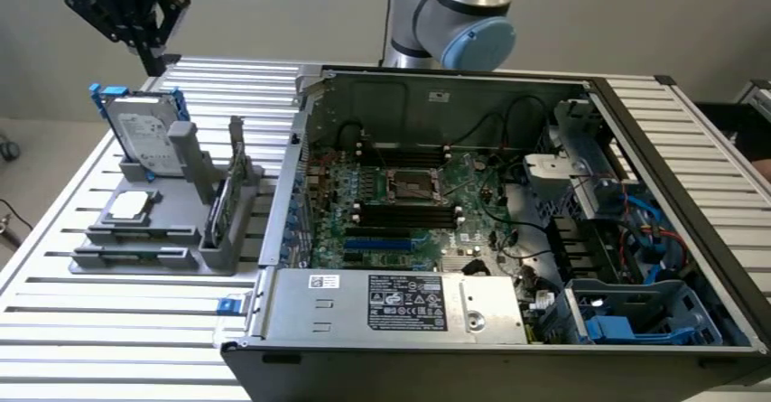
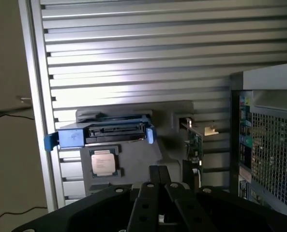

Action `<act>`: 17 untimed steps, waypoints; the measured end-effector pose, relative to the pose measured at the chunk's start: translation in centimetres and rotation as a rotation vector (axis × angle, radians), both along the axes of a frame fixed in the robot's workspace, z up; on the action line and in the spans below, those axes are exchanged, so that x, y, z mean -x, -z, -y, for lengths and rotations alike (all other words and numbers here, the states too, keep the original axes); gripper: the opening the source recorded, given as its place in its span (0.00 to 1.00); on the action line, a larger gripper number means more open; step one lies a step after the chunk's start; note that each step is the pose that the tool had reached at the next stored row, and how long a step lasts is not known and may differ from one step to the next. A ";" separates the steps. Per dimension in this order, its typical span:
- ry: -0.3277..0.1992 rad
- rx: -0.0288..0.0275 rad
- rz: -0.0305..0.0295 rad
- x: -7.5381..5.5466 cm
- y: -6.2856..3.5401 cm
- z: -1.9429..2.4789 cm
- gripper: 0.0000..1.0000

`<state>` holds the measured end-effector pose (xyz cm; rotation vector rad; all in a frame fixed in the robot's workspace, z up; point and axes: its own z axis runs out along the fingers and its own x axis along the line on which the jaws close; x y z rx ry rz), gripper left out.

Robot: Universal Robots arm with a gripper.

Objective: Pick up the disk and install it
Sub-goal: 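Reach for the disk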

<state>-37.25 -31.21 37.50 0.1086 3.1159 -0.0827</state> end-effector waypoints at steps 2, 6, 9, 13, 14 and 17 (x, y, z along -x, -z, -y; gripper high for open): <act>0.000 0.0008 0.0000 0.9 0.13 -0.40 0.11; 0.000 0.0018 0.0000 2.7 0.39 -1.11 0.11; 0.000 0.0019 0.0000 4.1 0.56 -1.44 0.11; 0.000 0.0018 -0.0009 5.9 0.72 -1.82 0.11; 0.000 0.0018 -0.0018 6.4 0.74 -1.91 0.11; 0.000 0.0018 -0.0078 6.7 0.75 -1.95 0.11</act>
